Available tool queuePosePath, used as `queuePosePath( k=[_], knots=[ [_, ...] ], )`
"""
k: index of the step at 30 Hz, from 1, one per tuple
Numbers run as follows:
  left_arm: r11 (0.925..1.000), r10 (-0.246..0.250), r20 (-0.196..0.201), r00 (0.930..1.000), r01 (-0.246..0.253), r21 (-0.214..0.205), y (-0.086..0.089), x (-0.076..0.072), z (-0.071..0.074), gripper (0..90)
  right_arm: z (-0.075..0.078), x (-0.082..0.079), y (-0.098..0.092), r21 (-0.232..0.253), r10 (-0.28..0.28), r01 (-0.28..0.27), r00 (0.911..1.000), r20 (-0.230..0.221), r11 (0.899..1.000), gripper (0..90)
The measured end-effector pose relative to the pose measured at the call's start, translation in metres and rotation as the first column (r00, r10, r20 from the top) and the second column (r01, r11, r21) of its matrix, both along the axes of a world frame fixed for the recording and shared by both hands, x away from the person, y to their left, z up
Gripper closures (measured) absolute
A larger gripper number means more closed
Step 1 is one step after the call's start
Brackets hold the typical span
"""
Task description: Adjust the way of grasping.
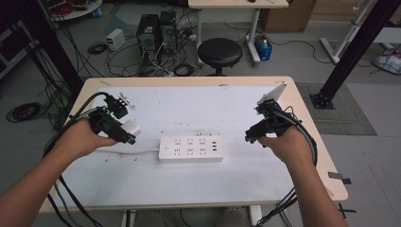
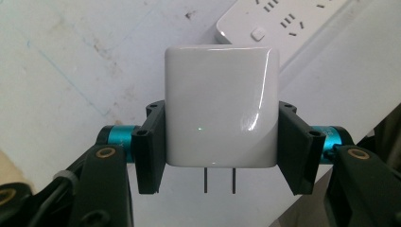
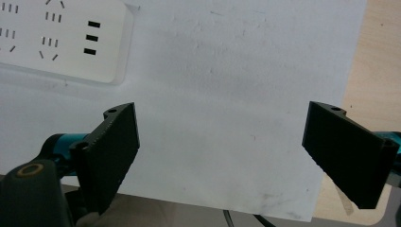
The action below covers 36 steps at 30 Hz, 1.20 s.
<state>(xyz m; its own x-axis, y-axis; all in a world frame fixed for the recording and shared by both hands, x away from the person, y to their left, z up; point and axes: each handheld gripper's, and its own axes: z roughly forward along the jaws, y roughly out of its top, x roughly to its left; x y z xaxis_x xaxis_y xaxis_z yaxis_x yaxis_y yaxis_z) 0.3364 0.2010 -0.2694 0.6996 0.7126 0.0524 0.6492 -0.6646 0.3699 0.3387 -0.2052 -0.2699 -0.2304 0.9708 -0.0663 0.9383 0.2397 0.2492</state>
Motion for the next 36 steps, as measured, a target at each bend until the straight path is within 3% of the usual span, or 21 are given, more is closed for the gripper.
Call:
queuePosePath(
  k=[6,9,10,11,12,13,14,15,20,21,23,24,25,26,27,29,30,31,32,33,36],
  knots=[
    [0.99,-0.123,0.015,0.9922,0.124,-0.067,-0.006,-0.002,-0.002,42.3,0.002,0.001,0.003,0.01,0.001,-0.001,1.0,-0.004,1.0,11.2],
    [0.9673,-0.22,0.047,0.9743,0.224,-0.119,-0.01,-0.004,-0.003,42.4,0.003,0.001,0.006,0.007,0.007,-0.006,0.9999,-0.01,1.0,11.2],
    [0.9673,-0.22,0.047,0.9743,0.224,-0.119,-0.01,-0.004,-0.003,42.4,0.003,0.001,0.006,0.007,0.007,-0.006,0.9999,-0.01,1.0,11.2],
    [0.9502,-0.265,0.071,0.9617,0.273,-0.15,-0.013,-0.005,-0.003,42.4,0.004,0.0,0.008,0.012,0.011,-0.011,0.9999,-0.012,1.0,11.2],
    [0.9502,-0.265,0.071,0.9617,0.273,-0.15,-0.013,-0.005,-0.003,42.4,0.004,0.0,0.008,0.012,0.011,-0.011,0.9999,-0.012,1.0,11.2],
    [0.9275,-0.314,0.096,0.9444,0.327,-0.181,-0.017,-0.005,-0.002,42.4,0.005,-0.001,0.009,0.019,0.019,-0.018,0.9996,-0.019,1.0,11.3],
    [0.9275,-0.314,0.096,0.9444,0.327,-0.181,-0.017,-0.005,-0.002,42.3,0.005,-0.001,0.009,0.019,0.019,-0.018,0.9996,-0.019,1.0,11.3],
    [0.9052,-0.36,0.119,0.9252,0.378,-0.195,-0.021,-0.006,-0.002,42.3,0.005,-0.002,0.01,0.023,0.023,-0.023,0.9995,-0.019,0.999,11.3],
    [0.8414,-0.451,0.142,0.8814,0.472,-0.262,-0.032,-0.007,-0.004,42.3,0.005,-0.002,0.01,0.023,0.016,-0.015,0.9994,-0.031,1.0,11.3],
    [0.8414,-0.451,0.142,0.8814,0.472,-0.262,-0.032,-0.007,-0.004,42.3,0.005,-0.002,0.01,0.023,0.016,-0.015,0.9994,-0.031,1.0,11.3],
    [0.8148,-0.487,0.155,0.8594,0.511,-0.273,-0.038,-0.007,-0.008,42.3,0.004,-0.003,0.008,0.034,0.007,-0.006,0.9993,-0.037,0.999,11.3],
    [0.8148,-0.487,0.155,0.8594,0.511,-0.273,-0.038,-0.007,-0.008,42.4,0.004,-0.003,0.008,0.034,0.007,-0.006,0.9993,-0.037,0.999,11.3],
    [0.7952,-0.505,0.169,0.8463,0.533,-0.29,-0.041,-0.007,-0.009,42.4,0.003,-0.004,0.007,0.054,-0.002,0.005,0.999,-0.044,0.999,11.3],
    [0.7952,-0.505,0.169,0.8463,0.533,-0.29,-0.041,-0.007,-0.009,42.4,0.003,-0.004,0.007,0.054,-0.002,0.005,0.999,-0.044,0.999,11.3],
    [0.771,-0.521,0.191,0.8319,0.555,-0.313,-0.042,-0.007,-0.01,42.4,0.002,-0.004,0.005,0.081,-0.004,0.008,0.9987,-0.052,0.997,11.3],
    [0.753,-0.53,0.211,0.8214,0.57,-0.328,-0.044,-0.007,-0.01,42.4,0.001,-0.005,0.005,0.121,-0.013,0.02,0.998,-0.062,0.993,11.3],
    [0.753,-0.53,0.211,0.8214,0.57,-0.328,-0.044,-0.007,-0.01,42.4,0.001,-0.005,0.005,0.121,-0.013,0.02,0.998,-0.062,0.993,11.3],
    [0.7322,-0.536,0.232,0.8119,0.583,-0.351,-0.044,-0.006,-0.009,42.3,0.001,-0.006,0.004,0.153,-0.013,0.022,0.9979,-0.064,0.988,11.3],
    [0.7322,-0.536,0.232,0.8119,0.583,-0.351,-0.044,-0.006,-0.009,42.4,0.001,-0.006,0.004,0.167,-0.013,0.024,0.9977,-0.067,0.986,11.3],
    [0.7173,-0.538,0.256,0.8027,0.596,-0.361,-0.043,-0.006,-0.008,42.4,0.001,-0.006,0.004,0.189,-0.011,0.024,0.9975,-0.07,0.982,11.3],
    [0.7057,-0.537,0.275,0.7975,0.603,-0.372,-0.044,-0.004,-0.008,42.4,0.001,-0.008,0.006,0.277,-0.003,0.028,0.996,-0.089,0.961,11.3]
  ],
)
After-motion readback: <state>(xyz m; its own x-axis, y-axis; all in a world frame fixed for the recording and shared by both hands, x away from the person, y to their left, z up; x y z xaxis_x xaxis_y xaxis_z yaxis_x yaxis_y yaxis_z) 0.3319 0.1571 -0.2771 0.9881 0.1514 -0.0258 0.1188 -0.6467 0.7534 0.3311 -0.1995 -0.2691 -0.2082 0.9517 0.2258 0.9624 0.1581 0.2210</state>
